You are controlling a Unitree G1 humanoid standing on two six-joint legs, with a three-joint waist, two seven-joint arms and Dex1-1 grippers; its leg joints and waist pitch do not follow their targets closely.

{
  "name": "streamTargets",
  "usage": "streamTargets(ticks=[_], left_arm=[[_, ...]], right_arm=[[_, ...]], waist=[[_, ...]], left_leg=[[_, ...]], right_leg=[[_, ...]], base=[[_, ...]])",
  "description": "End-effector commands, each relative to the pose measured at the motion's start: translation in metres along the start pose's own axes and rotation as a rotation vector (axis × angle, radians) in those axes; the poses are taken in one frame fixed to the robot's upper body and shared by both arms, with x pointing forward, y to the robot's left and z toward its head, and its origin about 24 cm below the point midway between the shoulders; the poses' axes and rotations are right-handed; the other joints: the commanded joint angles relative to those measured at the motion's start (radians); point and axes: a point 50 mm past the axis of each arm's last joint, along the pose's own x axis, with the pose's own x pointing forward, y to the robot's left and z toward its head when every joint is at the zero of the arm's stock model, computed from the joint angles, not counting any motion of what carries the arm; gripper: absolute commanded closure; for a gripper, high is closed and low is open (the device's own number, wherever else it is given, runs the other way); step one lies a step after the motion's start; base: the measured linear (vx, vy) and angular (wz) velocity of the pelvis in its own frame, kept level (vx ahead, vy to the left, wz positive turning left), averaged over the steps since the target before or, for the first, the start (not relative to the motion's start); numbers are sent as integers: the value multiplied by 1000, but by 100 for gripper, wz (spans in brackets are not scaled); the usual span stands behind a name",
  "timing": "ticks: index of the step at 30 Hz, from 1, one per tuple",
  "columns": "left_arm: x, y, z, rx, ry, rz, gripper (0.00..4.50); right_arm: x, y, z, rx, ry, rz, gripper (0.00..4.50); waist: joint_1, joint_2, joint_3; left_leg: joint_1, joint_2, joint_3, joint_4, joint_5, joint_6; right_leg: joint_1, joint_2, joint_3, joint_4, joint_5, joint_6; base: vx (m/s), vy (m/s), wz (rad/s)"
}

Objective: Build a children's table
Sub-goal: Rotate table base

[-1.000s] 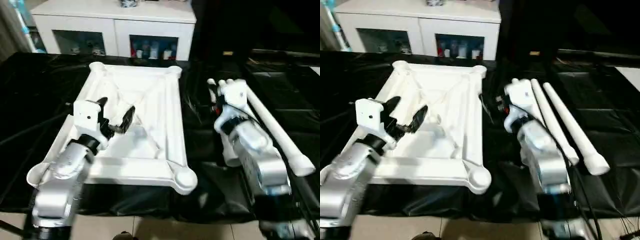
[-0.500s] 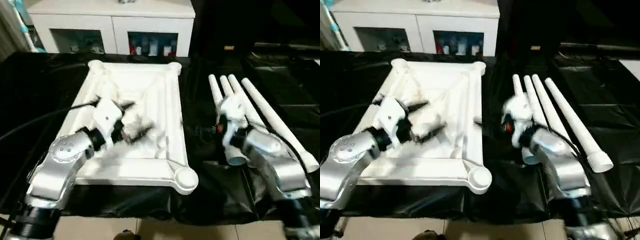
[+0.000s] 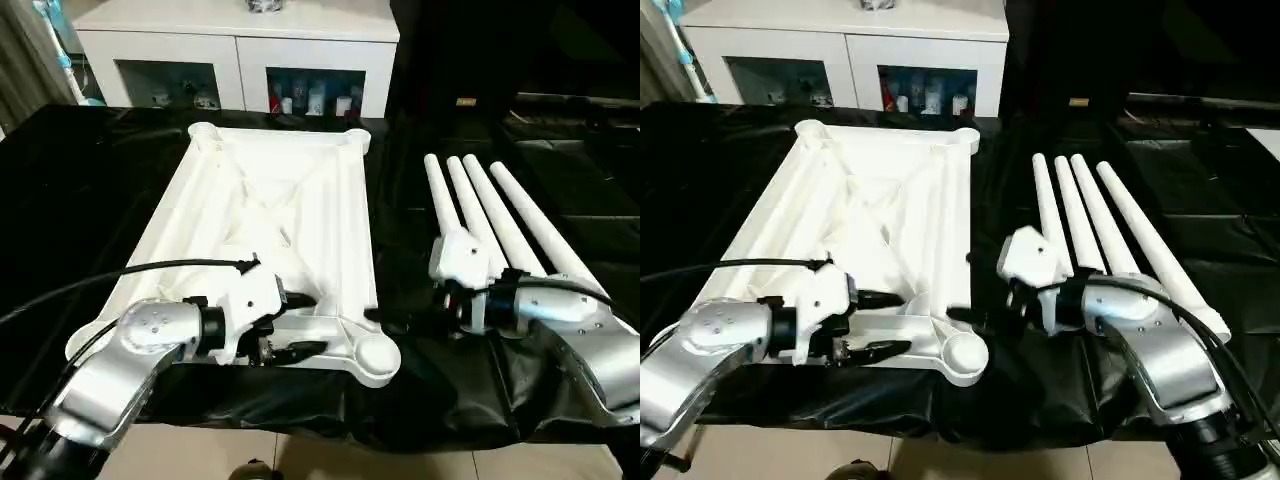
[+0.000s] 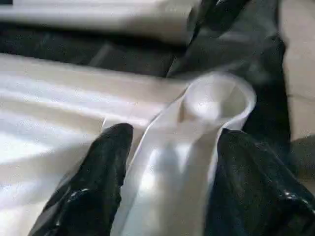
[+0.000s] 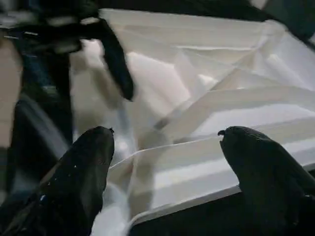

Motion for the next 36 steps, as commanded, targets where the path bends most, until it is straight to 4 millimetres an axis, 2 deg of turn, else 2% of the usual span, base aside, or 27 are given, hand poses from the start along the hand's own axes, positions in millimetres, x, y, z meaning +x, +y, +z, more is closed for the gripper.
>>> streamTargets(ticks=[1,2,3,6,9,11,14,16,18,21,22,24,27,31,34,36], left_arm=[[0,9,-4,44,35,4,168],[-1,17,-5,70,51,2,195],[-2,21,-5,81,59,-4,195],[-5,31,-7,88,84,-27,213],[-10,33,-11,72,118,-89,251],[-12,33,-13,69,136,-119,260],[-15,36,-18,70,157,-157,289],[-16,40,-19,86,163,-151,295],[-15,42,-19,95,167,-136,327],[-12,48,-20,108,166,-113,339],[-11,49,-20,111,170,-112,362],[-10,51,-21,122,181,-116,373],[-8,52,-24,139,213,-137,390],[-7,53,-28,132,239,-174,420],[-7,54,-28,143,243,-172,443],[-6,57,-28,158,249,-163,443]], right_arm=[[1,3,4,-26,14,32,64],[0,4,3,-28,24,41,64],[0,4,3,-27,29,51,64],[0,7,2,-31,46,67,64],[1,8,0,-29,50,67,64],[2,7,0,-30,48,57,64],[2,6,1,-22,37,39,64],[3,5,1,-20,34,29,64],[4,5,2,-17,31,25,64],[5,8,3,6,14,49,64],[5,10,3,5,18,63,64],[5,13,3,4,28,83,64],[5,15,2,7,33,103,64],[4,14,3,8,39,107,64],[4,14,3,6,42,107,64],[4,14,3,6,43,106,64]], waist=[[1,-6,-61],[1,-9,-63],[3,-9,-65],[4,-10,-70],[3,-8,-71],[3,-7,-70],[3,-6,-63],[3,-6,-64],[4,-7,-63],[5,-8,-66],[4,-9,-66],[4,-10,-67],[6,-12,-66],[5,-11,-63],[6,-12,-65],[7,-10,-67]], left_leg=[[26,83,-31,-90,-257,23],[22,84,-32,-90,-239,25],[24,85,-30,-88,-228,30],[20,84,-28,-84,-178,50],[17,85,-26,-81,-150,65],[20,86,-25,-82,-165,65],[22,87,-24,-87,-212,50],[25,89,-25,-88,-228,39],[25,90,-24,-89,-223,37],[24,91,-24,-89,-207,40],[22,90,-23,-89,-203,43],[21,89,-21,-86,-186,53],[22,91,-21,-86,-194,55],[23,92,-23,-90,-220,40],[23,92,-23,-89,-209,40],[22,93,-22,-87,-198,45]], right_leg=[[22,-107,62,-99,-255,-168],[27,-110,61,-96,-225,-175],[24,-108,60,-93,-199,-178],[29,-110,56,-83,-103,-203],[30,-112,55,-76,-56,-219],[28,-112,55,-79,-81,-223],[24,-113,57,-86,-151,-224],[22,-114,57,-87,-173,-221],[22,-114,57,-86,-161,-221],[26,-117,55,-81,-131,-223],[27,-117,55,-82,-123,-223],[27,-117,55,-81,-99,-221],[26,-121,56,-84,-122,-221],[25,-121,56,-86,-171,-217],[26,-122,57,-85,-150,-221],[26,-123,55,-82,-118,-230]], base=[[0,0,0],[0,0,0],[0,0,0],[0,0,0],[0,0,0],[0,0,0],[0,0,0],[0,0,0],[0,0,0],[0,0,0],[0,0,0],[0,0,0],[0,0,0],[0,0,0],[0,0,0],[0,0,0]])
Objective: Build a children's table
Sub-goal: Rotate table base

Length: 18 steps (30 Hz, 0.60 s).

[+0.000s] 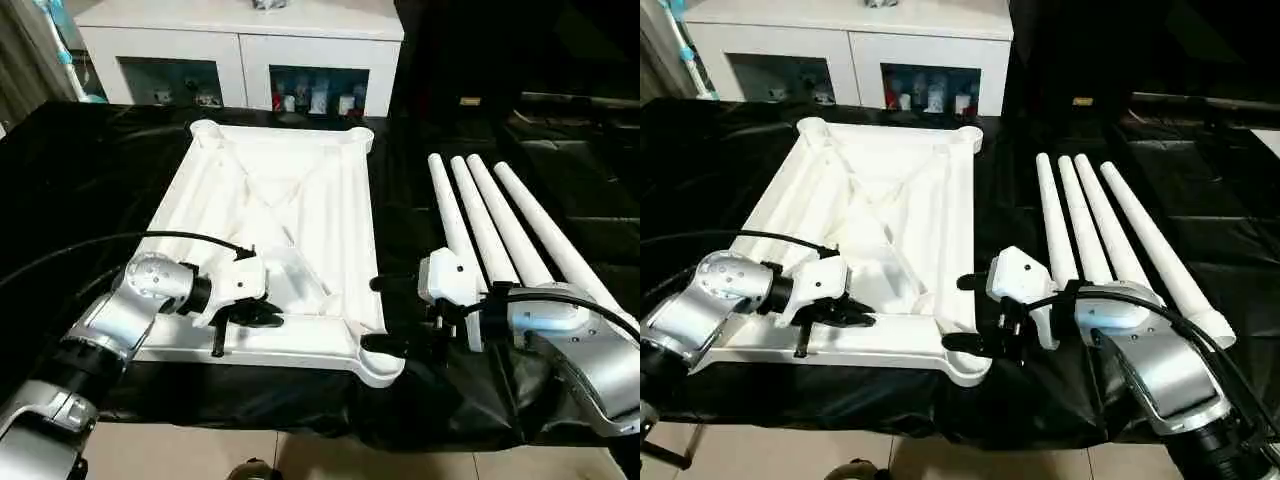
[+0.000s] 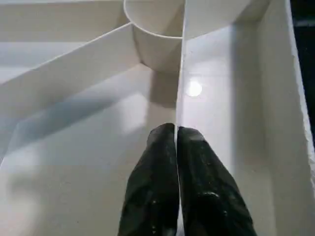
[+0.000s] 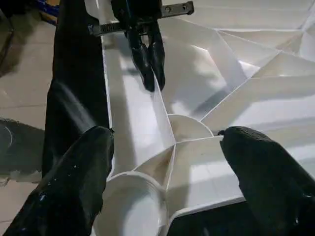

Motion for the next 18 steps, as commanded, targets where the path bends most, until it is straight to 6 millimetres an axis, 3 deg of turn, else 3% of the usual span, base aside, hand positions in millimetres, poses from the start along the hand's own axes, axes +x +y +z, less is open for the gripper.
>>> streamTargets(ticks=[1,11,18], left_arm=[[-1,5,0,14,25,22,443],[-5,17,-6,50,74,139,443],[-16,35,-3,105,95,269,443]], right_arm=[[0,3,5,-21,-4,20,64],[1,0,4,-21,-7,-25,64],[2,-3,5,-32,-8,-45,64]], waist=[[2,-5,-66],[2,-3,-65],[-1,-5,-68]], left_leg=[[25,92,-36,-85,-199,43],[27,93,-40,-89,-252,18],[25,91,-41,-88,-238,16]], right_leg=[[30,-112,56,-83,-119,-228],[32,-115,57,-88,-193,-220],[32,-115,57,-88,-179,-210]], base=[[0,0,0],[0,0,0],[0,0,0]])
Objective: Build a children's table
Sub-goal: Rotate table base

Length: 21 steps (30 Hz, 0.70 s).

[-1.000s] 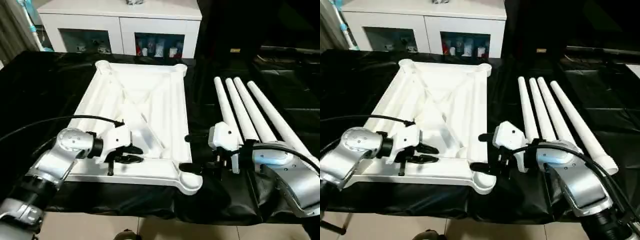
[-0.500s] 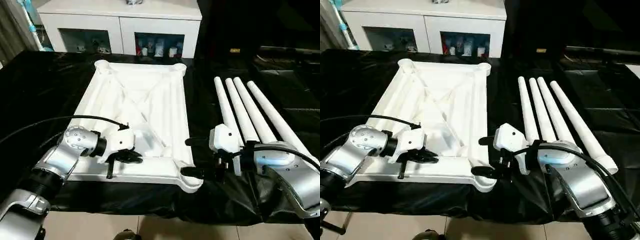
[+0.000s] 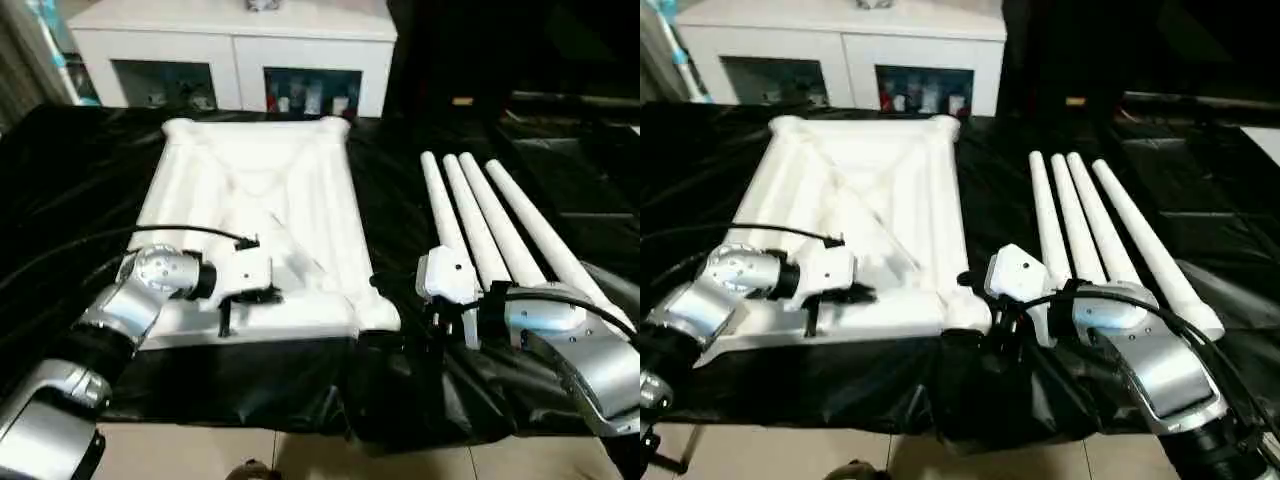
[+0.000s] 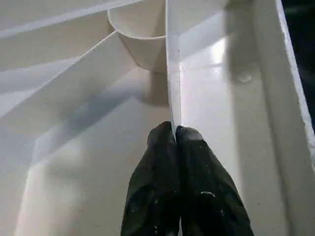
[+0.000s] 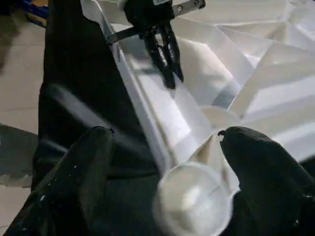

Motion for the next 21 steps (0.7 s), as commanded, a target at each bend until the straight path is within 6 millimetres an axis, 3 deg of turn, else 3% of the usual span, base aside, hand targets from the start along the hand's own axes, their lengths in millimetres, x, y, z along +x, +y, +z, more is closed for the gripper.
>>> streamTargets(ticks=[1,8,16,21], left_arm=[[-15,16,-1,11,23,116,443],[-15,31,0,36,40,242,443],[-16,31,-5,23,59,253,443],[-15,29,-1,47,25,242,443]], right_arm=[[0,-2,5,-28,-7,-10,64],[0,-5,5,-38,-8,-41,64],[0,-10,5,-48,-6,-87,64],[0,-22,4,-57,6,-203,64]], waist=[[6,-4,-69],[6,-3,-74],[5,-5,-72],[4,-7,-73]], left_leg=[[23,91,-41,-87,-235,18],[21,91,-38,-80,-184,40],[22,92,-38,-82,-192,36],[22,90,-36,-81,-192,30]], right_leg=[[32,-114,58,-87,-176,-212],[35,-112,54,-78,-58,-240],[34,-114,55,-80,-88,-240],[32,-114,55,-79,-92,-244]], base=[[0,0,0],[0,0,0],[0,0,0],[0,0,0]])
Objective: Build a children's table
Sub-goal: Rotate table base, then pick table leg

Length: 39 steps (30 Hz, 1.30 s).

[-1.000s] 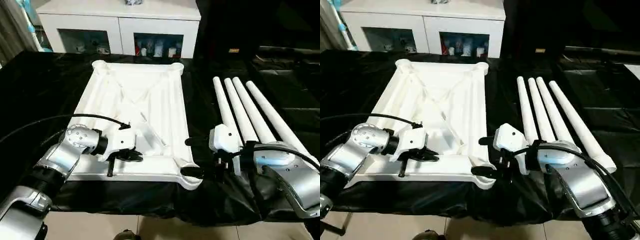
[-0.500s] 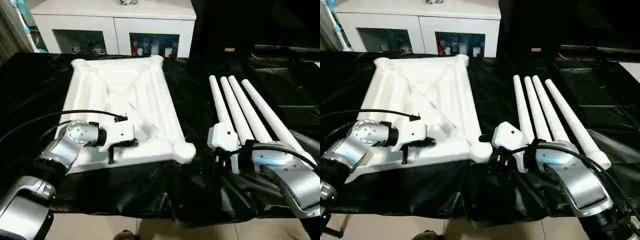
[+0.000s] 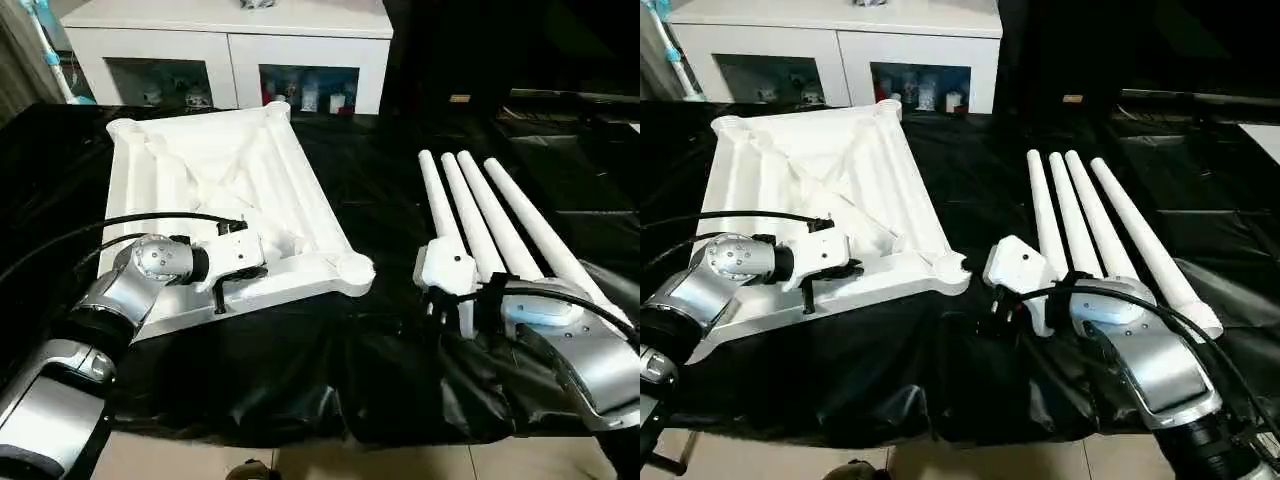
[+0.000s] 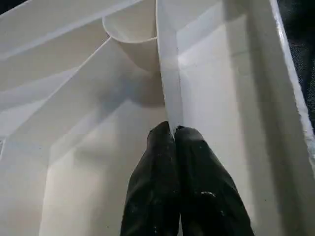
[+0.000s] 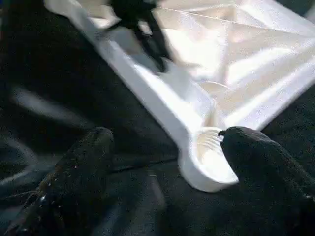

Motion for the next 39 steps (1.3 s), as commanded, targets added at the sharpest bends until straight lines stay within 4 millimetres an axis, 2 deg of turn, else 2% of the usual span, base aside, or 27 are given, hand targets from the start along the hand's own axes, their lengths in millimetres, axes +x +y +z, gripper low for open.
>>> streamTargets(ticks=[1,3,6,9,11,12,15,16,19,20,22,23,24,25,26,27,29,31,32,33,35,39], left_arm=[[-9,13,9,37,-51,80,443],[-10,14,9,-2,-63,86,407],[-14,18,12,-3,-86,99,382],[-19,21,13,-1,-103,109,359],[-26,25,15,-9,-119,133,353],[-28,26,15,-13,-120,144,322],[-35,28,15,-20,-129,169,317],[-35,28,15,-20,-129,169,297],[-42,27,22,-43,-191,197,274],[-43,24,29,-65,-238,194,273],[-42,12,50,-112,-347,171,261],[-40,5,61,-132,-402,152,249],[-38,-3,72,-148,-461,131,238],[-37,-10,81,-167,-513,115,232],[-36,-15,87,-181,-548,104,231],[-35,-20,92,-192,-565,103,231],[-34,-29,97,-214,-577,92,210],[-34,-35,100,-227,-581,92,210],[-35,-45,103,-252,-578,84,210],[-35,-49,103,-254,-563,87,210],[-35,-56,103,-266,-543,72,210],[-38,-68,109,-273,-500,44,210]], right_arm=[[-2,-9,3,-24,4,-76,64],[-2,-17,2,-30,30,-161,64],[-3,-27,-4,15,107,-268,64],[-4,-34,-5,40,136,-321,64],[-5,-45,-8,110,163,-404,64],[-4,-48,-7,137,153,-425,36],[-3,-59,-5,226,153,-515,29],[-3,-59,-5,226,153,-515,12],[-5,-70,-7,292,217,-624,0],[-7,-73,-9,314,259,-655,0],[-7,-78,-12,396,303,-688,0],[-7,-80,-13,413,321,-702,0],[-7,-81,-15,430,336,-725,0],[-8,-82,-16,449,344,-740,0],[-8,-83,-17,465,348,-750,0],[-7,-82,-18,483,356,-748,0],[-7,-81,-20,506,366,-747,0],[-6,-80,-20,535,375,-749,0],[-6,-78,-24,588,407,-755,0],[-6,-78,-26,602,422,-754,0],[-5,-76,-31,625,444,-753,0],[-3,-73,-36,663,459,-750,0]], waist=[[5,-5,-73],[7,-6,-75],[7,-6,-76],[8,-7,-75],[7,-7,-74],[6,-7,-75],[5,-5,-77],[5,-4,-77],[3,-2,-80],[3,-8,-80],[2,-6,-81],[2,-9,-79],[6,-13,-75],[5,-16,-77],[9,-12,-75],[7,-15,-74],[1,-19,-70],[-1,-21,-72],[-2,-24,-71],[-7,-23,-72],[-10,-22,-71],[-13,-25,-64]], left_leg=[[26,89,-36,-81,-189,29],[26,90,-36,-81,-166,30],[28,89,-35,-80,-155,29],[29,87,-34,-79,-171,24],[30,87,-34,-81,-177,14],[31,87,-34,-81,-175,9],[32,87,-32,-80,-159,0],[32,87,-33,-80,-155,-3],[32,86,-31,-80,-134,-11],[33,86,-29,-80,-140,-15],[34,88,-29,-79,-130,-24],[35,91,-29,-80,-131,-29],[35,86,-22,-79,-144,-25],[32,88,-22,-77,-137,-28],[31,87,-22,-79,-134,-26],[30,83,-22,-81,-147,-29],[28,83,-23,-83,-158,-34],[27,80,-23,-82,-156,-35],[26,78,-23,-82,-143,-32],[25,82,-26,-82,-126,-30],[26,78,-23,-81,-122,-28],[28,77,-24,-84,-158,-39]], right_leg=[[35,-114,56,-78,-89,-243],[35,-112,55,-73,-57,-242],[34,-111,54,-71,-42,-249],[34,-113,56,-73,-62,-246],[34,-111,55,-73,-82,-242],[32,-113,55,-71,-84,-247],[32,-110,55,-68,-62,-243],[32,-110,55,-67,-55,-244],[32,-108,53,-60,-12,-246],[33,-108,53,-62,-20,-248],[35,-112,53,-57,-20,-257],[34,-114,53,-57,-30,-261],[28,-108,54,-68,-61,-255],[34,-112,55,-61,-53,-258],[31,-108,53,-65,-68,-249],[31,-104,53,-67,-85,-239],[35,-102,54,-69,-99,-223],[37,-101,56,-70,-116,-206],[36,-99,56,-72,-117,-197],[39,-100,55,-68,-95,-203],[35,-97,55,-72,-99,-203],[32,-96,56,-78,-149,-188]], base=[[0,0,0],[0,0,0],[0,0,0],[0,0,0],[0,0,0],[0,0,0],[0,0,0],[0,0,0],[0,0,0],[0,0,0],[0,0,0],[0,0,0],[0,0,0],[0,0,0],[0,0,0],[0,0,0],[0,0,0],[0,0,0],[0,0,0],[0,0,0],[0,0,0],[0,0,0]])
